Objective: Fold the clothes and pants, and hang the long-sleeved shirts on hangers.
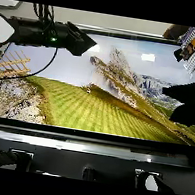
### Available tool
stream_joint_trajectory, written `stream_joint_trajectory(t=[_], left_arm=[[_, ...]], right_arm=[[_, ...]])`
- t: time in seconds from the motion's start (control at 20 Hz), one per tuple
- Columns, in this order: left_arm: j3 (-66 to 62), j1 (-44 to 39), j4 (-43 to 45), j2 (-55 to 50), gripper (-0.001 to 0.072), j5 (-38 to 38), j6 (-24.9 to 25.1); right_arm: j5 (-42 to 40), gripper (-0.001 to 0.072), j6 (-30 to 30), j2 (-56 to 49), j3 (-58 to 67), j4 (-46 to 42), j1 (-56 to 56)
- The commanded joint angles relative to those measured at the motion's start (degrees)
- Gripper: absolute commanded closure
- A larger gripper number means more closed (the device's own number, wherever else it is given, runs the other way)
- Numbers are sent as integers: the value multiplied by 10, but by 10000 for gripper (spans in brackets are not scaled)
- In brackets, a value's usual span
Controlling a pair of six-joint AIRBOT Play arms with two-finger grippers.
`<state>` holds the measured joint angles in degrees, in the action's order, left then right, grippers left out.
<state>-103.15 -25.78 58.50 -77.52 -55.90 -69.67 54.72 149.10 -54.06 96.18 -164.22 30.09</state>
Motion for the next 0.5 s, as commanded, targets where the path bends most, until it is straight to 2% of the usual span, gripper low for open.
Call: stream_joint_trajectory(t=[0.0,0.3,0.45], left_arm=[[0,0,0,-6,375,0,0],[0,0,0,-10,375,0,0],[0,0,0,-10,375,0,0]], right_arm=[[-28,672,12,-11,12,15,55],[-47,672,19,-21,12,17,134],[-86,672,84,-24,12,22,171]])
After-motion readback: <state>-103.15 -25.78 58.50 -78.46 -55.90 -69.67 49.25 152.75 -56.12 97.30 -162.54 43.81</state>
